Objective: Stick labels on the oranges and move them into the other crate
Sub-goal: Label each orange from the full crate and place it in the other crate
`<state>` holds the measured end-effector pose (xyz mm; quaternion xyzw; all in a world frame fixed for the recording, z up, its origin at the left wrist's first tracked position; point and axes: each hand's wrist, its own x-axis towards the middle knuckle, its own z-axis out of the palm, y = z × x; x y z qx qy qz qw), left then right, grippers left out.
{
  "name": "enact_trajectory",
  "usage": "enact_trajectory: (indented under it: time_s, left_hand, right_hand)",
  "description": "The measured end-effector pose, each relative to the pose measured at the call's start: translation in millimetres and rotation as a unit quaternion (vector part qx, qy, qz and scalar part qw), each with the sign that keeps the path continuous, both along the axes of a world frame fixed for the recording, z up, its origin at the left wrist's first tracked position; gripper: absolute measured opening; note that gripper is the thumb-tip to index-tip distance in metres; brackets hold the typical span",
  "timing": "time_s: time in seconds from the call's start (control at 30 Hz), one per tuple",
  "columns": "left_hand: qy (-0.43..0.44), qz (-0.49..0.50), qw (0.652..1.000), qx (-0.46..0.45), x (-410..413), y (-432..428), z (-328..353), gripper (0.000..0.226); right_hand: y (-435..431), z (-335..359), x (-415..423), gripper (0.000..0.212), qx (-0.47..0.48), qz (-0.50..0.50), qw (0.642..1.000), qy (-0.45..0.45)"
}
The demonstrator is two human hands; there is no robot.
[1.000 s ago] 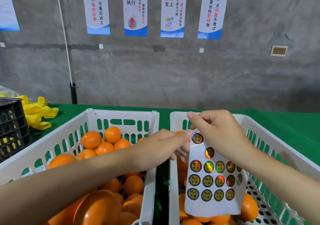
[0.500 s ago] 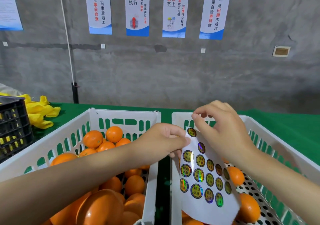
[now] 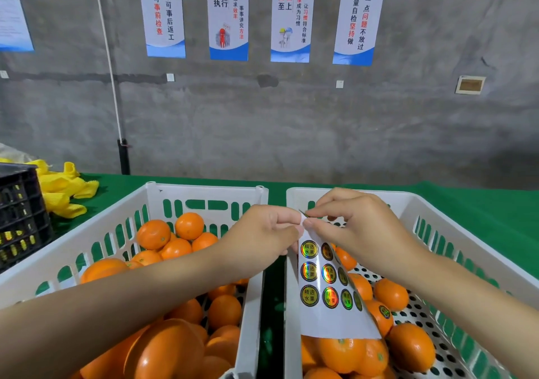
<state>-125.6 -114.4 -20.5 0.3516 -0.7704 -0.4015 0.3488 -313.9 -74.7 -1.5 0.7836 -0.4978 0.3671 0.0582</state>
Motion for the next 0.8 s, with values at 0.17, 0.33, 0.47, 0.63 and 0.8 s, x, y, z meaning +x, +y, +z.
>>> enact_trajectory:
  time_s: [0.17, 0.33, 0.47, 0.63, 0.8]
  left_hand:
    - [-0.014, -0.011, 0.998, -0.052, 3.4, 2.3, -0.9, 0.029]
    - [-0.010, -0.029, 0.998, -0.048, 4.5, -0.8, -3.6, 0.023]
    - [-0.002, -0.041, 0.999, -0.036, 4.1, 0.3, -1.8, 0.025]
    - [0.009, -0.043, 0.999, -0.015, 4.4, 4.0, 3.2, 0.022]
    - [-0.013, -0.076, 0.997, -0.018, 2.7, 7.4, 3.2, 0.024]
  right_hand:
    - [-1.9, 1.0, 0.0, 0.012, 0.028, 0.024, 0.999, -0.023]
    - [-1.2, 3.9, -1.1, 0.014, 0.094, 0.050, 0.991, -0.081]
    - [-1.9, 3.0, -1.1, 0.018, 0.121, 0.056, 0.981, -0.142]
    - [-6.2, 2.6, -0.6, 0.018, 0.096, 0.036, 0.977, -0.185]
    - [-7.9, -0.3, -2.8, 0.020, 0.067, 0.016, 0.981, -0.184]
